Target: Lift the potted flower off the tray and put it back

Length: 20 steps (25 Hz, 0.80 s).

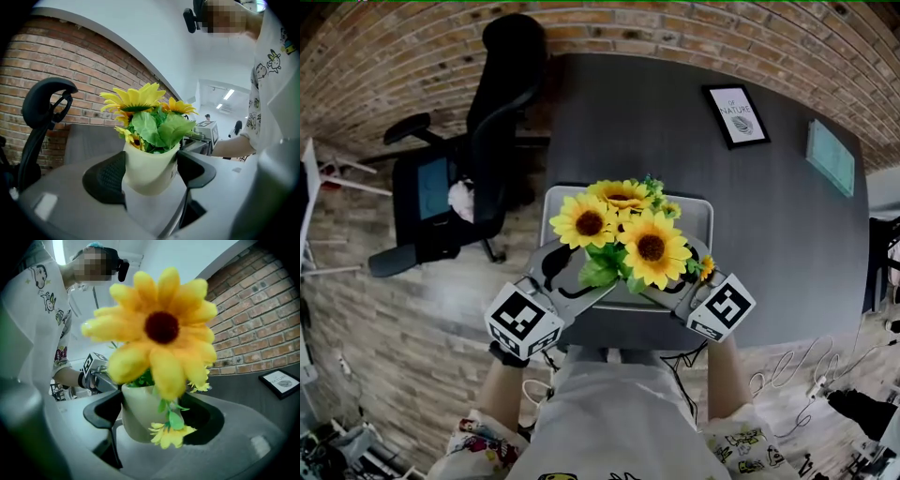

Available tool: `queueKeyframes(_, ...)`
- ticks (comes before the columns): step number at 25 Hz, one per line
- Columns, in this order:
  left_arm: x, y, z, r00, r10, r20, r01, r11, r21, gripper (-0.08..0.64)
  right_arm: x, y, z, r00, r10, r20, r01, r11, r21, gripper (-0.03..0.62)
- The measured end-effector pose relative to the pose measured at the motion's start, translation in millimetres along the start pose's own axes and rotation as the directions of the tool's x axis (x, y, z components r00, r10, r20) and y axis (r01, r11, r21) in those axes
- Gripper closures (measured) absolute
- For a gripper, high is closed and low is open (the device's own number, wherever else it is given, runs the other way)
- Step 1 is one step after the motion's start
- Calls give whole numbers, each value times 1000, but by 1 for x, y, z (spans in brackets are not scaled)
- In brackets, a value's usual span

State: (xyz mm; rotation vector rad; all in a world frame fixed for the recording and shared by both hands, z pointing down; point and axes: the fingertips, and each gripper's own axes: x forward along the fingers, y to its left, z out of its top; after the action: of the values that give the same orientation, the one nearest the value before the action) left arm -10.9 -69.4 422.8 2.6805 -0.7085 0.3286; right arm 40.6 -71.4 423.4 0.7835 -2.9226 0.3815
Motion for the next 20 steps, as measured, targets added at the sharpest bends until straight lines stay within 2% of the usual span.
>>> queueKeyframes(8, 25, 31, -29, 999, 2, -35, -3, 999, -38, 198, 17, -30, -35, 999, -8, -42, 10, 999, 50, 201)
queueKeyframes(20, 32, 42, -57, 998, 12, -54, -16, 997, -79, 199, 24, -35, -65, 997, -37, -72, 44, 994, 97, 207)
